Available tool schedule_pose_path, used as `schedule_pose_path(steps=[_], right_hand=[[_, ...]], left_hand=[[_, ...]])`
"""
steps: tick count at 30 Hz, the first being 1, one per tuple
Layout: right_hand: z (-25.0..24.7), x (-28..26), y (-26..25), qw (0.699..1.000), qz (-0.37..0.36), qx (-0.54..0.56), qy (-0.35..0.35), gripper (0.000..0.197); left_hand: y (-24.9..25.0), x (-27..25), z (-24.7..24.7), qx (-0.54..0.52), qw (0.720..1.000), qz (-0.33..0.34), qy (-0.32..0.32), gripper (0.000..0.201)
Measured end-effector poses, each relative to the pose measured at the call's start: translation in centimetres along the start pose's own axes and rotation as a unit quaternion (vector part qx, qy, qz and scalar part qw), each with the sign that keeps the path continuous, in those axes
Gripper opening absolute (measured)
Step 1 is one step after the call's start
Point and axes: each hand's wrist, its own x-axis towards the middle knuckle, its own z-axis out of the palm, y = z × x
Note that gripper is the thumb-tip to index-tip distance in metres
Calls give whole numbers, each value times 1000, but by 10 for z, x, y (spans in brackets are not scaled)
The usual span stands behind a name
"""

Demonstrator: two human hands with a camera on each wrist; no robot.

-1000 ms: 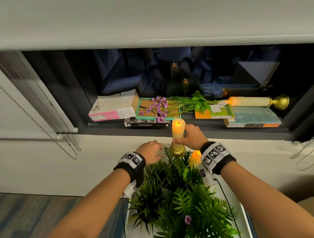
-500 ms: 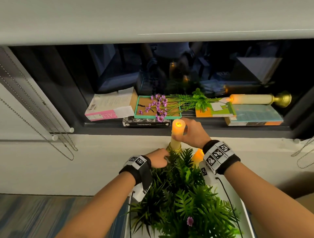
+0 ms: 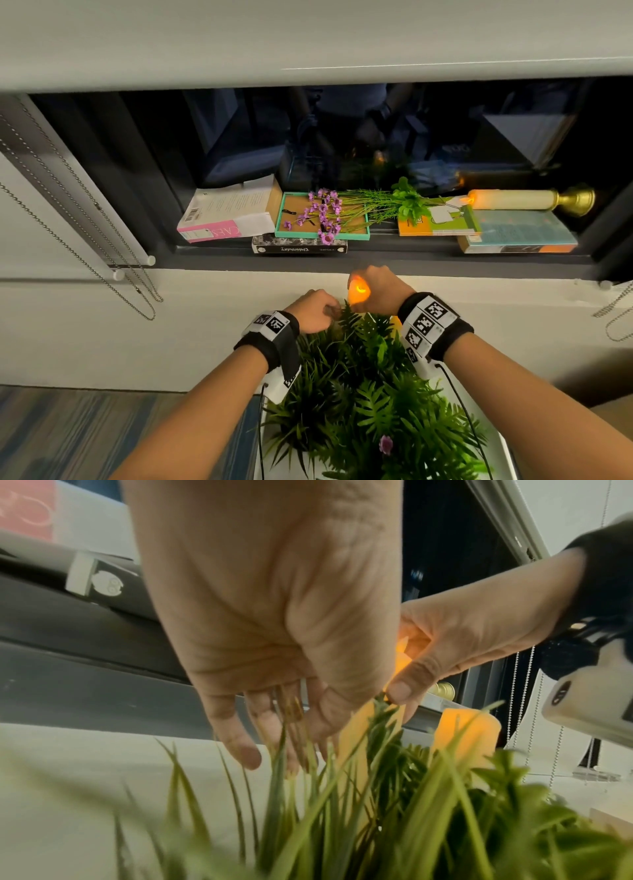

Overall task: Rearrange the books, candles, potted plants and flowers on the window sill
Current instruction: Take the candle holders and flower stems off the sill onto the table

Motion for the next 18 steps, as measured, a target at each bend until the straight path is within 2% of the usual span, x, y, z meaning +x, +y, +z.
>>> schedule_pose_path(steps=[5, 9, 13, 18], right_hand=[[1, -1, -8, 998, -15, -27, -47, 55], [-11, -3, -3, 998, -8, 19, -54, 66], [-31, -7, 11, 997, -6, 61, -37, 53], [-54, -13, 34, 997, 32, 66, 18, 39]], left_hand=[[2, 4, -3, -10, 997, -7, 74, 48], [10, 6, -9, -56, 991, 25, 121, 64], [12, 10, -12, -45, 989, 66, 128, 66], [12, 10, -15, -54, 989, 56, 127, 61]])
